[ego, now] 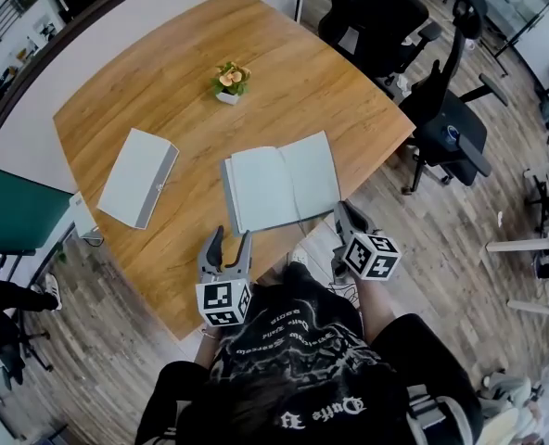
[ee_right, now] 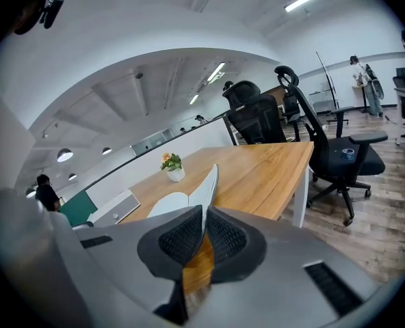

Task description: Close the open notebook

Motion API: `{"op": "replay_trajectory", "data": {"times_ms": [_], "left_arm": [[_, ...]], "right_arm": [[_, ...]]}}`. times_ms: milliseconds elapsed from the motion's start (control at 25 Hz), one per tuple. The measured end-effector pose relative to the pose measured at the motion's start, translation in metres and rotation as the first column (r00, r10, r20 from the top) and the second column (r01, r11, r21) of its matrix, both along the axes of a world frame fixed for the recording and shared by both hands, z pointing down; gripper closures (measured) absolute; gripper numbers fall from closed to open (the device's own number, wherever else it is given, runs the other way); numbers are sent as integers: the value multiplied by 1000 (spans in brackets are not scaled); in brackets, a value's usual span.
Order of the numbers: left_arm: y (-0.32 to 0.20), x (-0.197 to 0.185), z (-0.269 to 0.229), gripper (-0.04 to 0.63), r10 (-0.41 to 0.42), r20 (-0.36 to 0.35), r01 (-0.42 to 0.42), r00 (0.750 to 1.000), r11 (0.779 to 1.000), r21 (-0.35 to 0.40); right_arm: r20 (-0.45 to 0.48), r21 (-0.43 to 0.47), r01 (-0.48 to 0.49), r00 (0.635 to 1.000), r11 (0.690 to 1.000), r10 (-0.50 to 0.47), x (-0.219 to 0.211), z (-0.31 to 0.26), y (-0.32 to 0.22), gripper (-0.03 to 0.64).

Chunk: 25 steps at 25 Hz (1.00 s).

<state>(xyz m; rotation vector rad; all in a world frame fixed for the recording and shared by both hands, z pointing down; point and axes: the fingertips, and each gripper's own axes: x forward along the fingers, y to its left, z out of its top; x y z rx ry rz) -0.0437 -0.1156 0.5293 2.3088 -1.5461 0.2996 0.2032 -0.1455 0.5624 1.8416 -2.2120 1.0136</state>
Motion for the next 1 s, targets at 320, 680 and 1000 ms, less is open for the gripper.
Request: {"op": "replay_trajectory", "data": {"times_ms": [320,680,1000], "left_arm": [[3,-2,-2,334,13,0,-13,1000,1000,1],[7,-7,0,334,16,-1,-16,1000,1000,2],[14,-6,4,334,34,0,-34,999,999,-5]], "right_arm": [[-70,65,61,996,996,-56,-20,-22,2,584],[-164,126,171,975,977,-149,-51,-41,5,584],[-191,141,216,963,966,-188,-68,-47,10,586]]}}
